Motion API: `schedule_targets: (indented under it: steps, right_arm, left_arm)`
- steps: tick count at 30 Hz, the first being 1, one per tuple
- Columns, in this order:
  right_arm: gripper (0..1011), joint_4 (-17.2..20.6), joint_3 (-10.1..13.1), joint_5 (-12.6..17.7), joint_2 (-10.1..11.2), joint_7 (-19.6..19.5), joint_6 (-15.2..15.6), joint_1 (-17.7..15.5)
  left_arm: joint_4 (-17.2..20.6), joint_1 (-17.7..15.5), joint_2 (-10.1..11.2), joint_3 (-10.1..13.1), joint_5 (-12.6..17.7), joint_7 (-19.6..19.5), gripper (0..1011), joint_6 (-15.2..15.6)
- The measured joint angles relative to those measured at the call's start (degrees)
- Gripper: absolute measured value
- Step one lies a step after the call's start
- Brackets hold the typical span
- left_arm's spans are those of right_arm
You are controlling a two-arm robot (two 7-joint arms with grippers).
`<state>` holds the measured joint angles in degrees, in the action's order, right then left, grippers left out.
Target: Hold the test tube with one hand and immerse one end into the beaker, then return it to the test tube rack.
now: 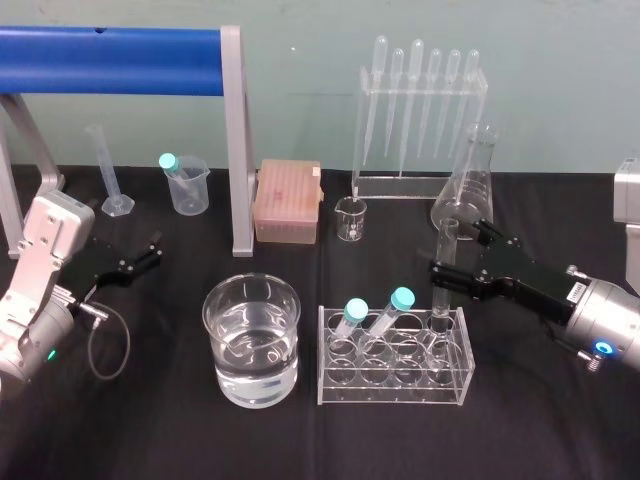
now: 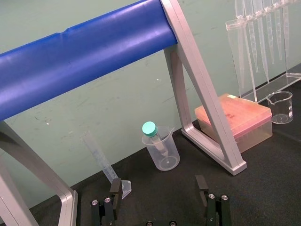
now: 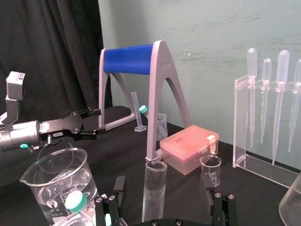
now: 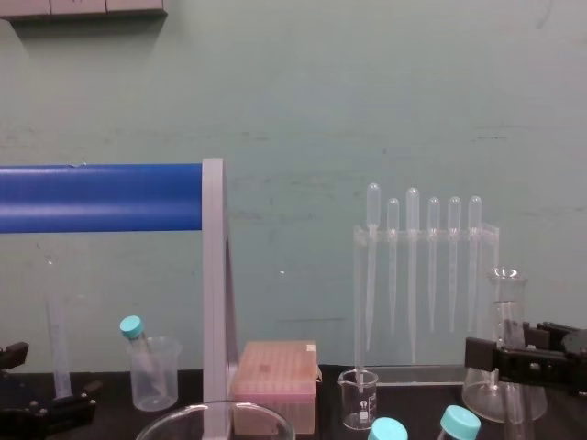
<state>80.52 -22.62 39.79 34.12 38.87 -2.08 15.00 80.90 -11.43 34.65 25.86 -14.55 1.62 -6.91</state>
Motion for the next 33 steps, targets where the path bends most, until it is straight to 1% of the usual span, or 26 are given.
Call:
schedule_targets:
  steps: [11,28,33]
  right_arm:
    - [1003,0.2,-0.4,0.1,0.1,-0.1,0.6,0.1]
    - [1003,0.3,-0.4,0.1,0.1,-0.1,0.5,0.1]
    - [931,0.3,-0.3,0.1,0.1,0.0,0.4,0.1]
  left_arm:
    - [0.0,0.0,0.0,0.0,0.0,0.0,1000,0.0]
    - [0.0,0.0,0.0,0.0,0.0,0.0,1000,0.0]
    - [0.0,0.0,0.0,0.0,0.0,0.0,1000,0.0]
